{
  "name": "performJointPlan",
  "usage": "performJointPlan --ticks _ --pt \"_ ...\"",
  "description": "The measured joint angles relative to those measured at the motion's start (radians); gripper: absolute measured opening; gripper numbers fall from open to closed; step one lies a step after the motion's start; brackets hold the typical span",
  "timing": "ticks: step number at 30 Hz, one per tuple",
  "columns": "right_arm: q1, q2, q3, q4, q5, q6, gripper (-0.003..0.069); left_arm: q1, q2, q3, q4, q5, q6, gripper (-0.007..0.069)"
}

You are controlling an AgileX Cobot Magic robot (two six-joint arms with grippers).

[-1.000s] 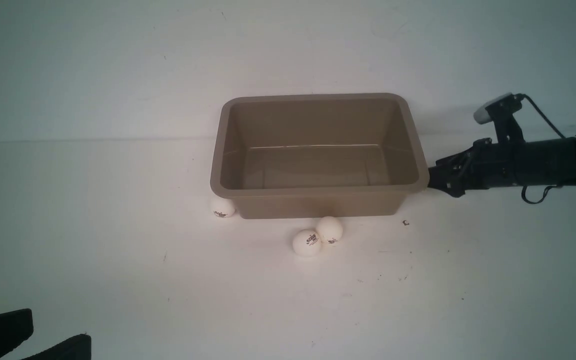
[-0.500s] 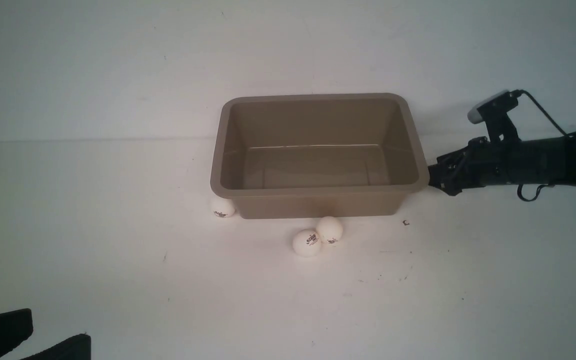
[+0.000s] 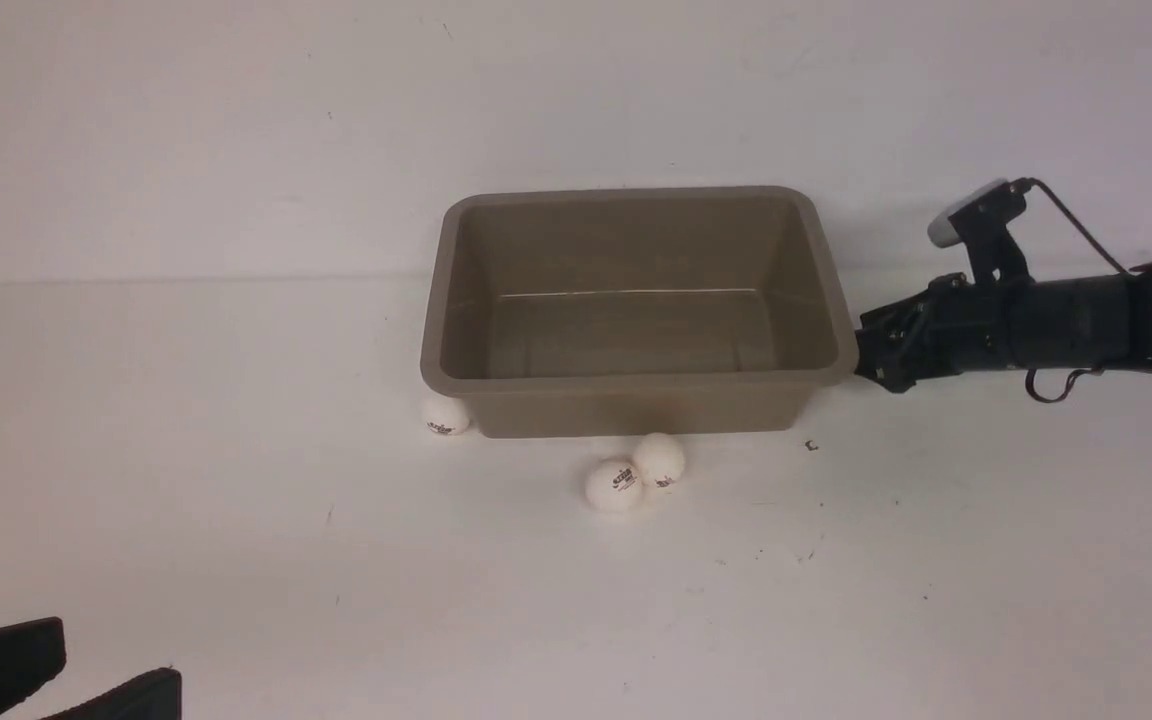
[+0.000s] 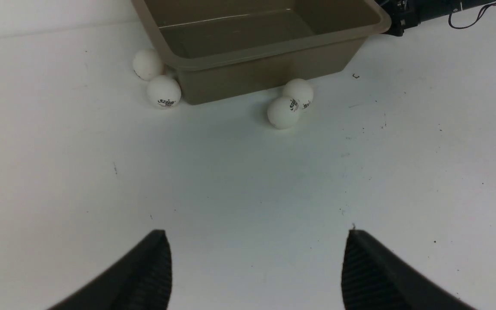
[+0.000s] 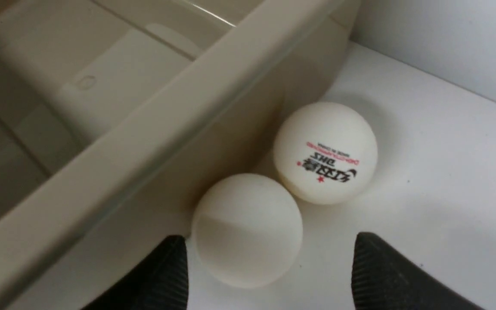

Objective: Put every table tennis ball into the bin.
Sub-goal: Use the right arm to clamp the table tennis ball closest to it

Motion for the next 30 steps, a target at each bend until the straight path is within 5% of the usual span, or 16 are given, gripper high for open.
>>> performJointPlan --ticks 30 --pt "0.019 0.001 0.0 0.114 -0.08 -0.13 0.0462 0.0 0.0 0.0 0.0 0.0 0.0 0.0478"
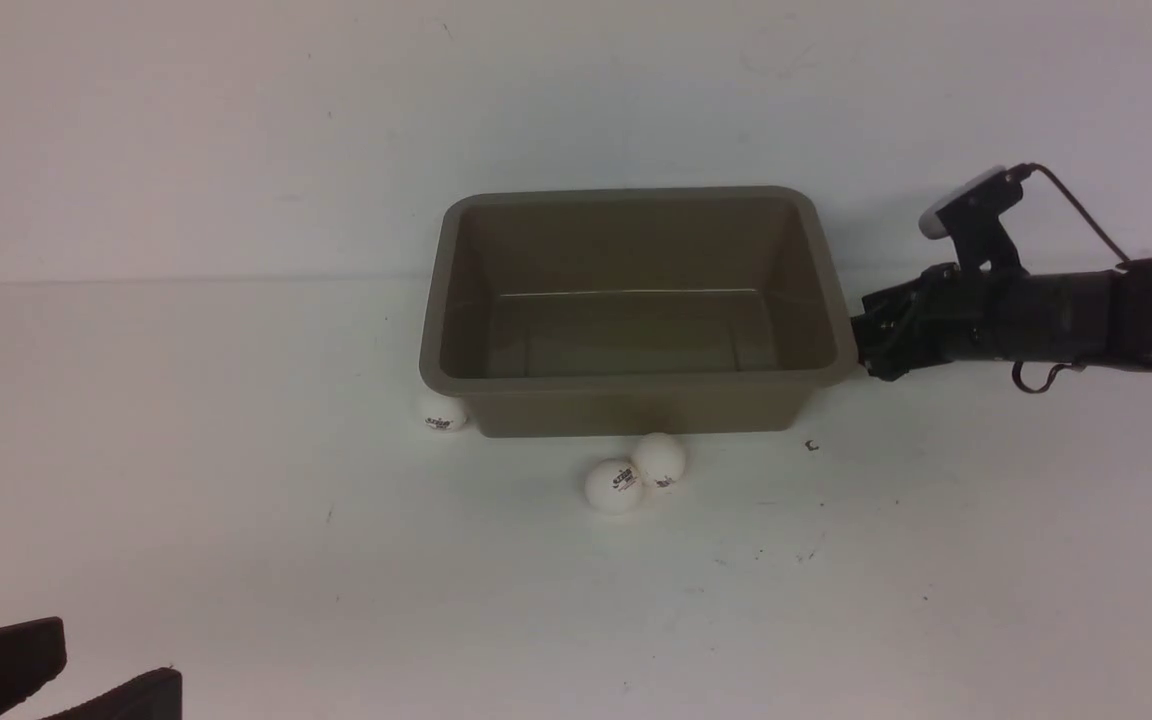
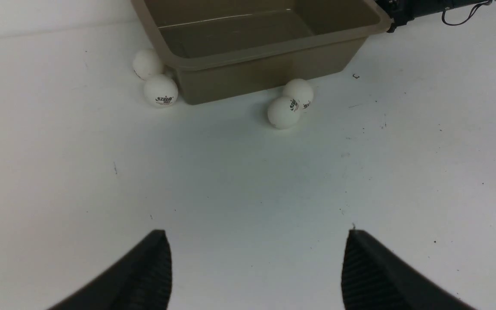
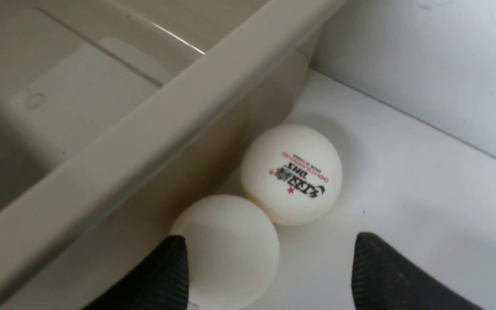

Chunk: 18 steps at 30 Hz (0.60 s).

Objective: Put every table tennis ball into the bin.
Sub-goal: Use the right arm to clamp the table tennis ball closest to it

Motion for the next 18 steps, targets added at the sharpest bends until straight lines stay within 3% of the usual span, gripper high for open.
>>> performJointPlan --ticks 10,18 --pt "0.0 0.0 0.0 -0.003 -0.008 -0.086 0.0462 0.0 0.0 0.0 0.0 0.0 0.0 0.0478" --pt "0.0 0.0 0.0 -0.02 -0.001 -0.087 0.0462 0.0 0.0 0.0 0.0 0.0 0.0 0.0478"
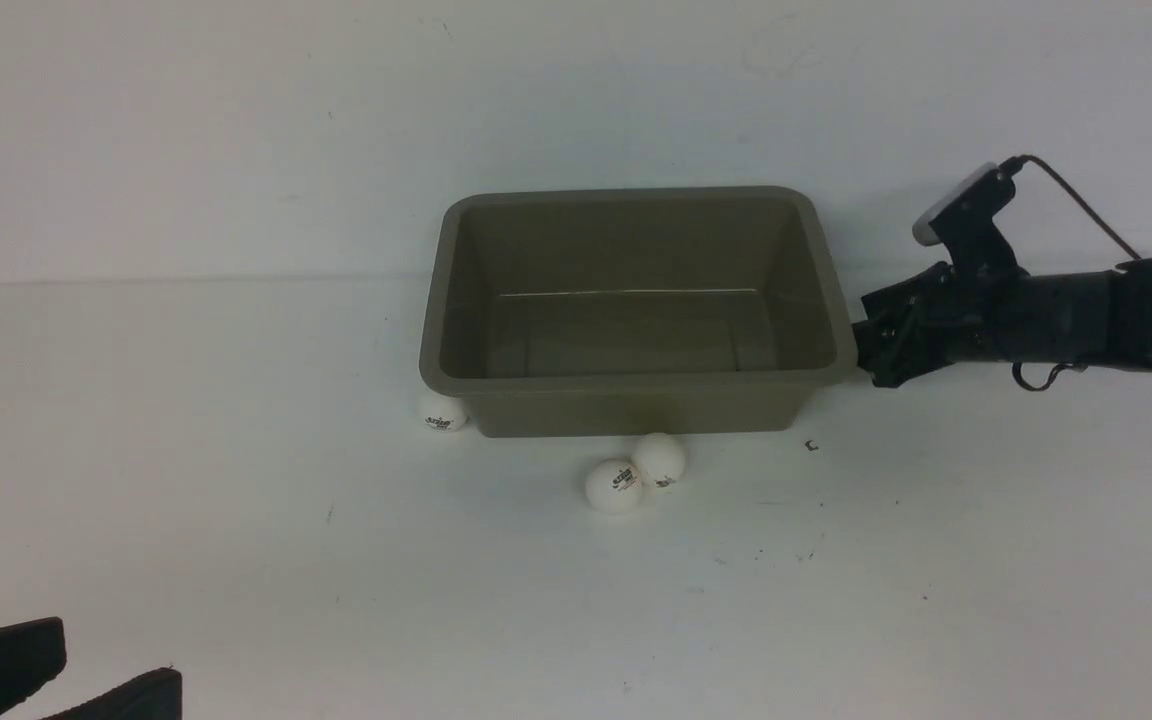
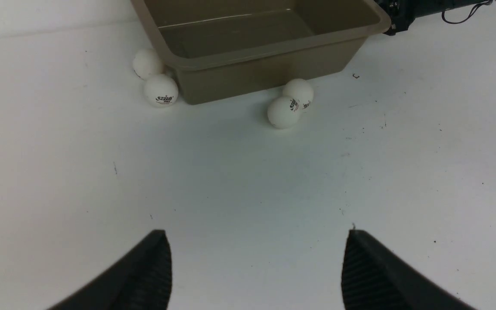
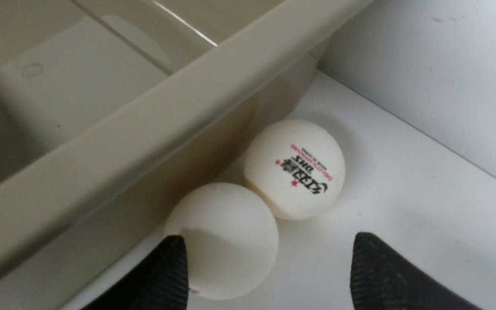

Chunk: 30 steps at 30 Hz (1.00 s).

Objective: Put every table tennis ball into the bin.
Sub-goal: Use the right arm to clamp the table tennis ball closest to it

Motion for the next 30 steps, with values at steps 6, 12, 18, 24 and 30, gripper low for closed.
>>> performJointPlan --ticks 6,12,18,24,30 --pt "0.0 0.0 0.0 -0.009 0.025 0.007 0.0462 0.0 0.0 0.0 0.0 0.0 0.0 0.0478" --pt "0.0 0.0 0.0 -0.013 0.028 0.026 0.0462 0.0 0.0 0.0 0.0 0.0 0.0 0.0478" --pt "0.0 0.0 0.0 -0.021 0.029 0.043 0.0462 0.0 0.0 0.0 0.0 0.0 0.0 0.0478" --pt "0.0 0.003 0.0 -0.055 0.032 0.069 0.0462 0.0 0.0 0.0 0.0 0.0 0.0 0.0478" --pt "0.0 0.042 0.0 -0.043 0.046 0.063 0.0462 0.0 0.0 0.0 0.0 0.0 0.0 0.0478"
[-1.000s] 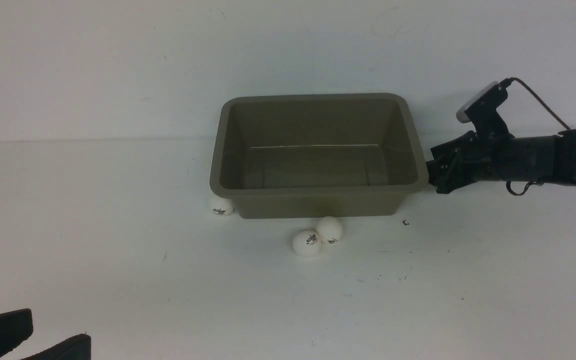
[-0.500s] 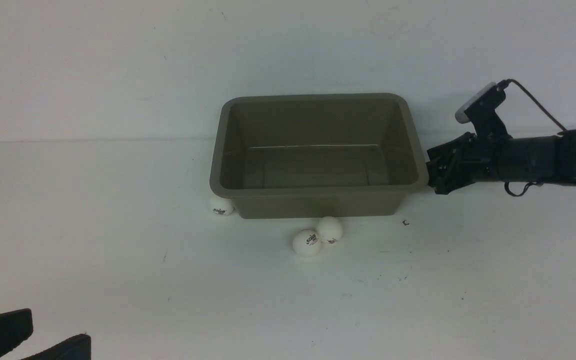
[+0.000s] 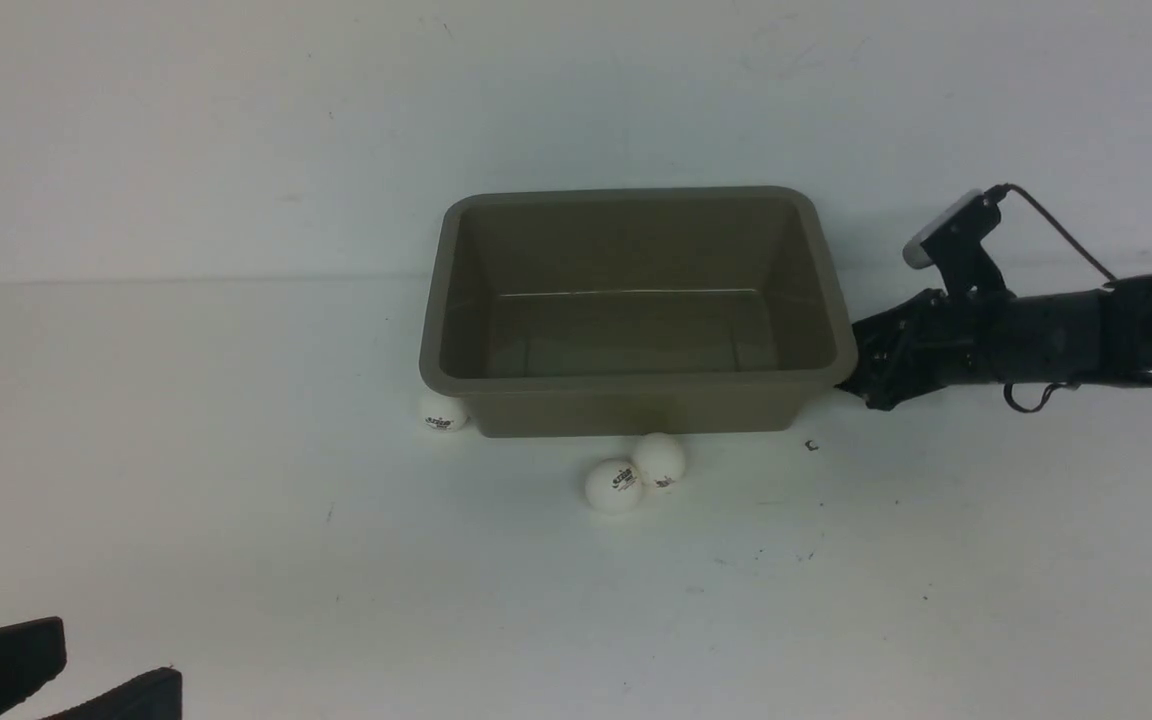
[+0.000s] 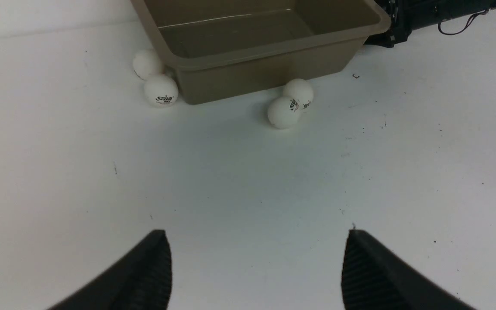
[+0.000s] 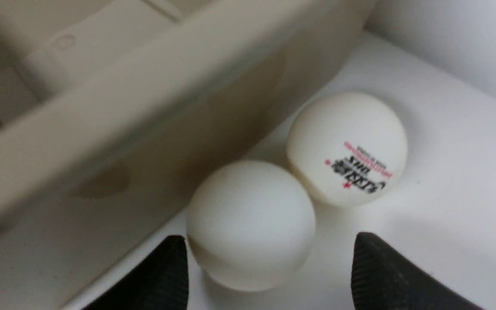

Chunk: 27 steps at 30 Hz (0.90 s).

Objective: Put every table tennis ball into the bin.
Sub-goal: Use the right arm to clamp the table tennis ball closest to it

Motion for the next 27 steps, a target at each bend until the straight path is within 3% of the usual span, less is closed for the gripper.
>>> performJointPlan --ticks 27 --pt "0.0 0.018 -0.001 0.123 0.032 -0.087 0.0462 0.0 0.0 0.0 0.0 0.0 0.0 0.0478"
